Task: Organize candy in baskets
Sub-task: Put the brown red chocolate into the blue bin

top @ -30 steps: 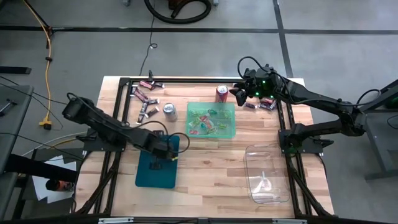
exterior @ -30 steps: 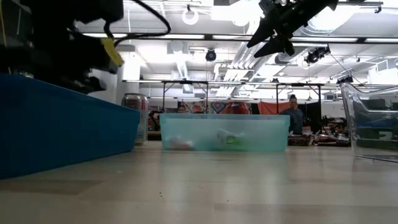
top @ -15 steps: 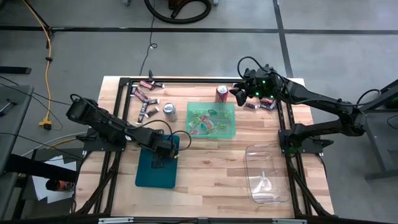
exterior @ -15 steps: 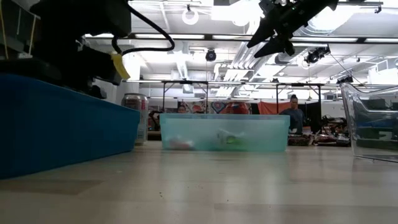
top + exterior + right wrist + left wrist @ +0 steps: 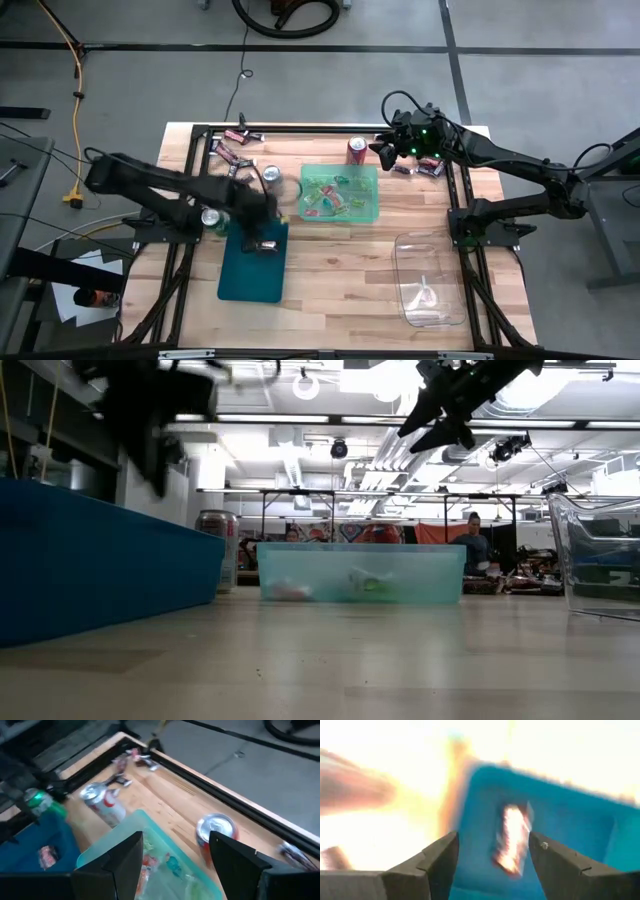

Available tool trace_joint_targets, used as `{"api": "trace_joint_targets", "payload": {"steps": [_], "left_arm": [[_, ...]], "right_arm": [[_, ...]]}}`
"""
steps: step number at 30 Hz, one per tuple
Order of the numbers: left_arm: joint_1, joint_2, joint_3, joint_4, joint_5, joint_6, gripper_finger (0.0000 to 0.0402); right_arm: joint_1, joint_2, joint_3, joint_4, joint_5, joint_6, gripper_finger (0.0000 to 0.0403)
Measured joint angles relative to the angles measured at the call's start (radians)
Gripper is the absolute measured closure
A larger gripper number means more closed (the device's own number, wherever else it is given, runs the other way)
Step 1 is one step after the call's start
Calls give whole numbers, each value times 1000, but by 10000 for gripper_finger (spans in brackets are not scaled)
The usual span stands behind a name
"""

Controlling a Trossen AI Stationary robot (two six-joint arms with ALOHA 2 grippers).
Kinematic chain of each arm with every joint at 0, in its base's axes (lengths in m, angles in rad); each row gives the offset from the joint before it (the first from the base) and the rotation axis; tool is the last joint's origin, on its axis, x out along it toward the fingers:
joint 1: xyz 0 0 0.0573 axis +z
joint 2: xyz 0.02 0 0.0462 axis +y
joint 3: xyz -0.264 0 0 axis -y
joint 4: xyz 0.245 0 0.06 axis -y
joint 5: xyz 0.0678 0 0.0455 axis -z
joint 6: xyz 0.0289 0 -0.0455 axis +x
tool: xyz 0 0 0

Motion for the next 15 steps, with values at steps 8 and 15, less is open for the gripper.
{"api": "trace_joint_targets", "payload": {"steps": [8,15], "left_arm": [[302,-209,100,299,-188,70,172],[517,-274,-35,611,-32,23,172]], "right_arm": [[-98,3,105,-243,56,71,181],[-287,121,124,-497,83,78,181]]}}
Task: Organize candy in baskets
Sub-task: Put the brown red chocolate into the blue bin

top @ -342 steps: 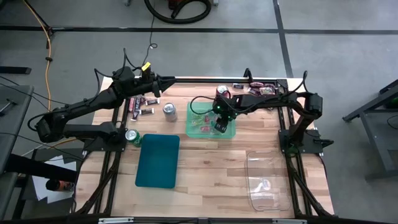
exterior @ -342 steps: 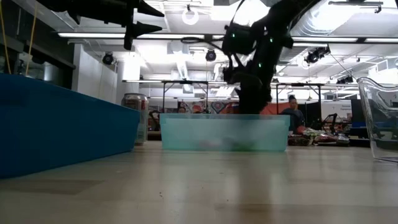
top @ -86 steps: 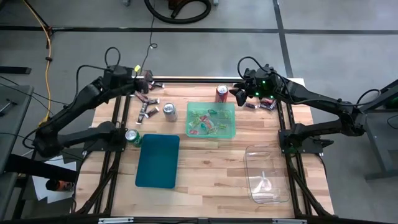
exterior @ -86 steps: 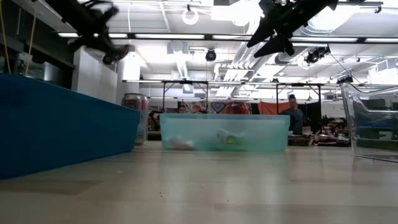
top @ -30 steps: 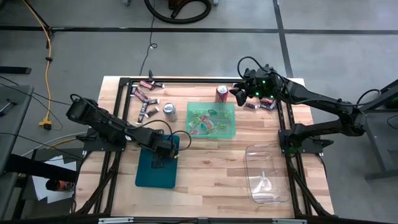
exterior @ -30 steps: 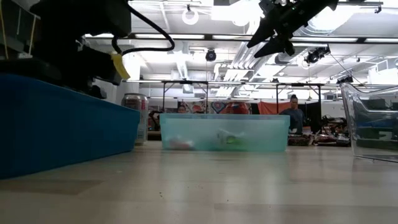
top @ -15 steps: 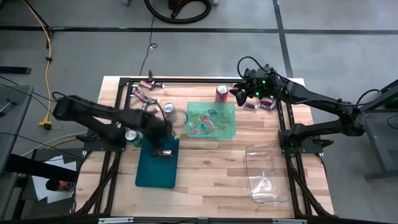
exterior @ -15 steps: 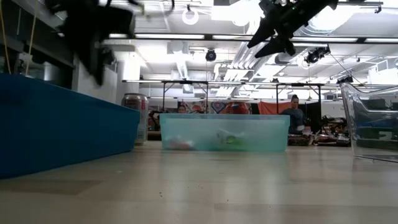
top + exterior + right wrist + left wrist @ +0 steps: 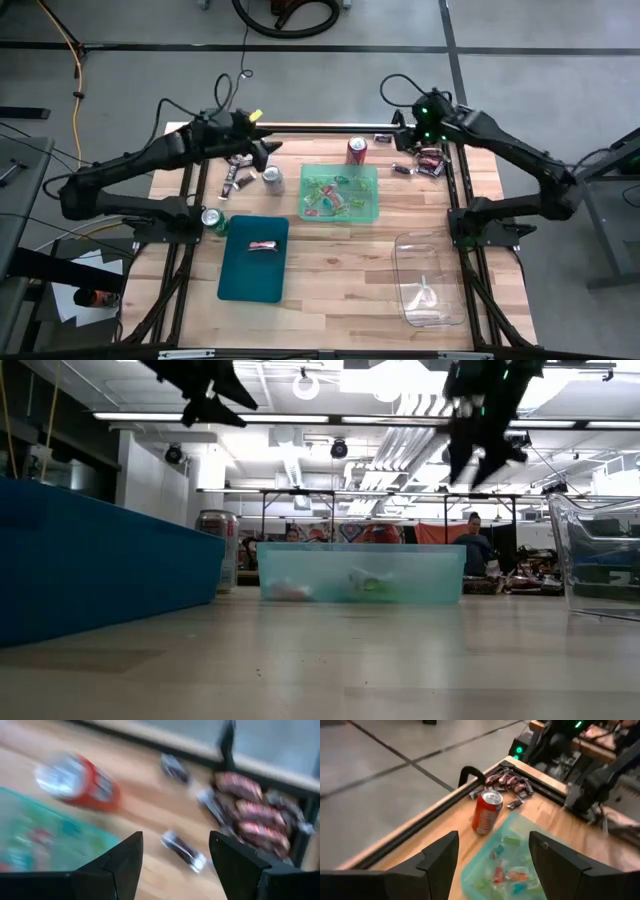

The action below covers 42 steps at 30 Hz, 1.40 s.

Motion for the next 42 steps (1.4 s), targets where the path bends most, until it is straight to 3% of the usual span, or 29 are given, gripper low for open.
{"api": "trace_joint_targets", "payload": {"steps": [5,10,13,22,26,34,42], "left_arm": [[24,1,-56,49,65,-46,172],[11,1,-59,39,72,-73,172],[2,1,-59,41,72,-74,172],[-4,1,-59,40,71,-65,172],[-4,1,-59,40,71,-66,172],[-4,1,-58,41,69,-66,172],[-4,1,-58,41,69,-84,172]], "right_arm": [[-97,183,-1,-36,-94,-170,181],[-193,318,-1,-105,13,-175,181],[-240,359,-1,-118,9,-156,181],[-278,404,-5,-124,5,-265,186],[-274,410,-69,-93,12,-294,190],[-248,407,-149,56,70,-235,190],[-235,424,-168,65,106,-223,190]]}}
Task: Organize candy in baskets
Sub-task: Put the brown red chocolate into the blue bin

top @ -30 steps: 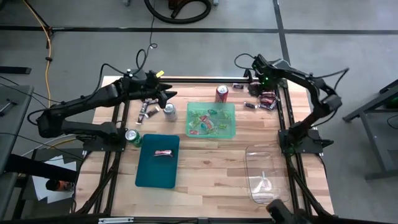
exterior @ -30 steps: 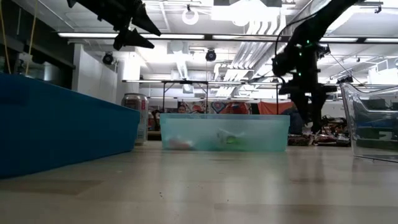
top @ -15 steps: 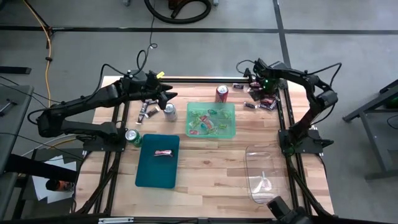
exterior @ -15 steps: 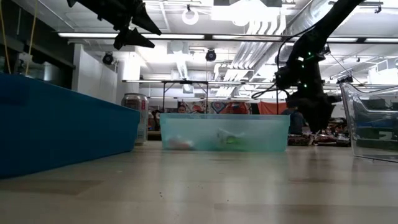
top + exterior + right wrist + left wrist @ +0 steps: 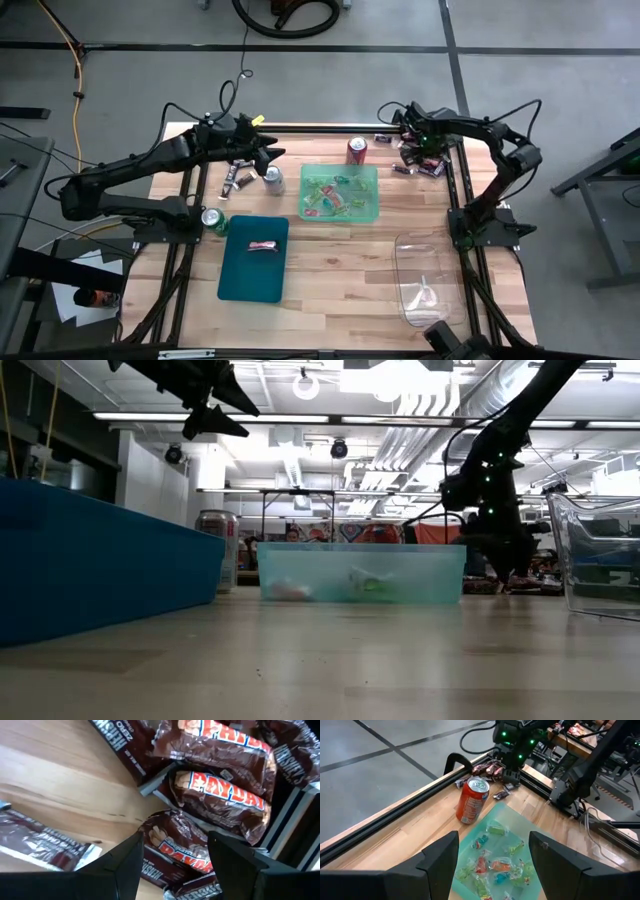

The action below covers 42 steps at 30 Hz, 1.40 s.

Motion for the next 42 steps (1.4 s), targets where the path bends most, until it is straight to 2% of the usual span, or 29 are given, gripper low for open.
{"api": "trace_joint_targets", "payload": {"steps": [4,7,9,12,13,17,20,25,29,34,38,42], "left_arm": [[0,0,0,0,0,0,172],[0,0,0,0,0,0,172],[0,0,0,0,0,0,172],[0,-7,0,0,1,0,172],[1,-16,0,4,1,0,172],[3,-74,2,36,1,11,172],[3,-119,2,58,-4,38,172],[3,-158,2,108,-42,43,172],[3,-152,2,137,-46,30,172],[-20,-89,2,198,-33,49,172],[-72,-3,1,251,9,167,172],[-122,77,1,385,55,201,172]], "right_arm": [[18,25,0,-11,42,0,198],[28,41,0,-15,75,7,230],[34,43,0,-14,82,11,272],[33,30,1,-18,82,7,365],[35,11,1,-19,80,7,382],[44,-127,2,-21,63,10,388],[52,-283,2,-9,-6,30,398],[83,-540,3,125,-245,84,401],[152,-670,4,290,-396,186,401],[326,-700,4,505,-458,318,402],[501,-644,4,727,-456,378,402],[641,-554,4,987,-452,393,402]]}}
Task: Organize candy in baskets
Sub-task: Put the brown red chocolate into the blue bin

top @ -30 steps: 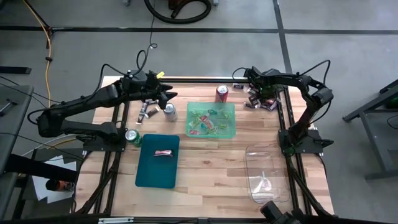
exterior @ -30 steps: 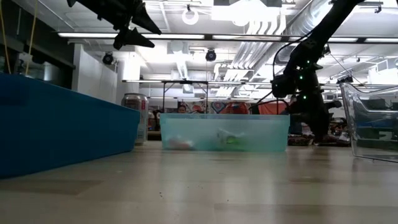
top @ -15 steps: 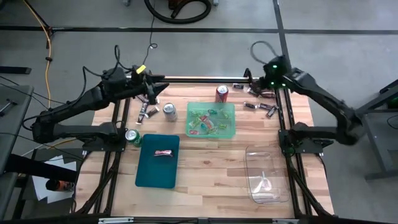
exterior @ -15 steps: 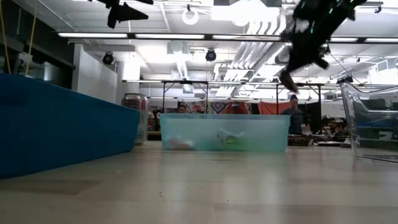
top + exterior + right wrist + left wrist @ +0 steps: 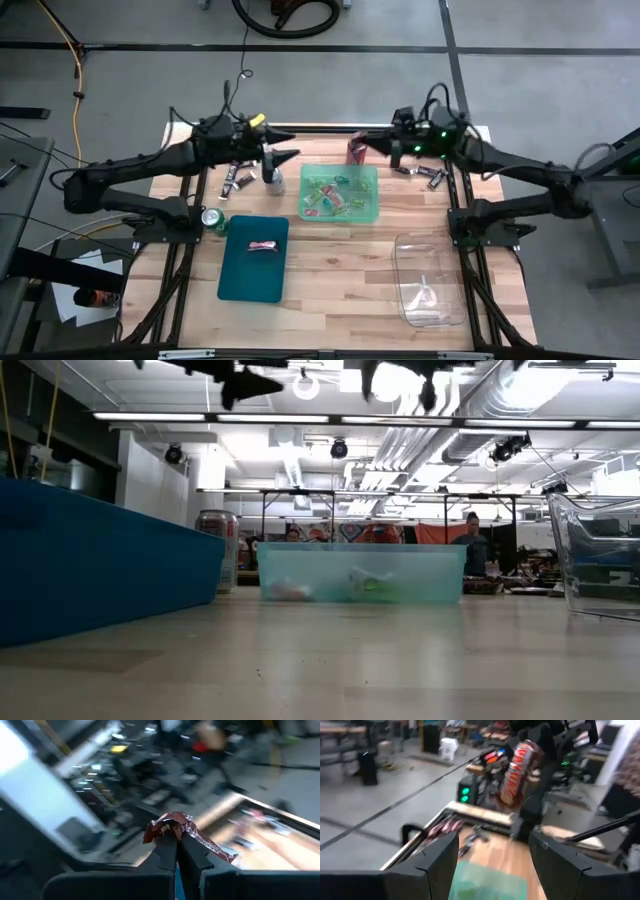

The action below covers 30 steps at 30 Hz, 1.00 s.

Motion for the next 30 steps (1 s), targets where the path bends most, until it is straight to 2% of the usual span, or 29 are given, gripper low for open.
{"api": "trace_joint_targets", "payload": {"steps": [3,8,19,25,28,30], "left_arm": [[-32,47,0,100,10,1,172],[-74,99,0,214,48,1,172],[-147,197,5,296,53,26,172],[-151,230,26,294,52,20,173],[-151,232,33,290,51,20,195],[-151,231,35,286,52,20,230]], "right_arm": [[66,61,0,145,0,10,403],[112,125,0,228,3,43,403],[156,224,0,317,0,95,403],[157,236,0,339,-27,113,403],[157,236,0,338,-30,113,402],[157,236,0,333,-34,107,399]]}}
